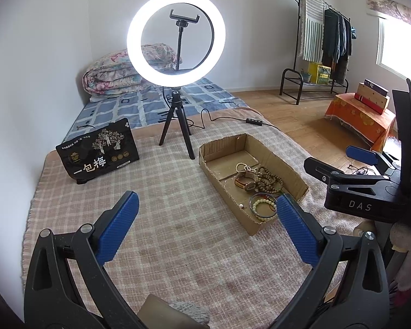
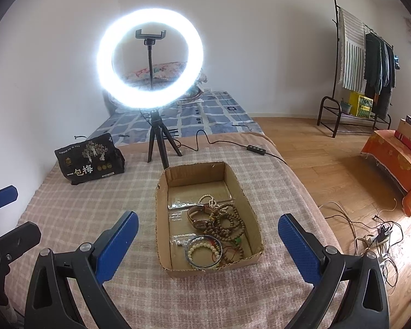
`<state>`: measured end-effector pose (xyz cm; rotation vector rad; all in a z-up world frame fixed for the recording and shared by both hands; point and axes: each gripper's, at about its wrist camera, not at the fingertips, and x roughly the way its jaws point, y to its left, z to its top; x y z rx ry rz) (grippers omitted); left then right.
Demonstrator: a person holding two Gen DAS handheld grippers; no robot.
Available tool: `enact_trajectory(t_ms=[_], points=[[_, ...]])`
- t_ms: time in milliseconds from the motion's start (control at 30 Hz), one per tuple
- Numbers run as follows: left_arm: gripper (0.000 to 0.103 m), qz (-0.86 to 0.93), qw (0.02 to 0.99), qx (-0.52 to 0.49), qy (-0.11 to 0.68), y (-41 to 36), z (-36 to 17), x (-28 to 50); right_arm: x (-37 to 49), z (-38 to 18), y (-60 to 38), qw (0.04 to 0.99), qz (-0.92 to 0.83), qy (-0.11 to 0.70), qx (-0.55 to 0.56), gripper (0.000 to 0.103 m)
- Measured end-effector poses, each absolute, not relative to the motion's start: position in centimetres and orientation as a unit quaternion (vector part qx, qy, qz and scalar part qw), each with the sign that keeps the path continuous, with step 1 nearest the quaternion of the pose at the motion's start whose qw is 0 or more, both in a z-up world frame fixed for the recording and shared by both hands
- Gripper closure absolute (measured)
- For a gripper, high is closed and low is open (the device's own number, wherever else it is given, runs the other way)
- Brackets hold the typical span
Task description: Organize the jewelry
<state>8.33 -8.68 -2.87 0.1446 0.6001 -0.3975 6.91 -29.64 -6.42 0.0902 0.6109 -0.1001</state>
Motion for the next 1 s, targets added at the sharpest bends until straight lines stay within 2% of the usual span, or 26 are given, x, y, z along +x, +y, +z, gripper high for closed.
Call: enact_trajectory(t_ms=[1000], points=[[0.001, -0.195, 0.933, 0.07, 0.293, -8.73, -2.69, 8.28, 6.93, -6.36, -29.54, 0.95, -0.046, 0.303, 0.051, 0.0]])
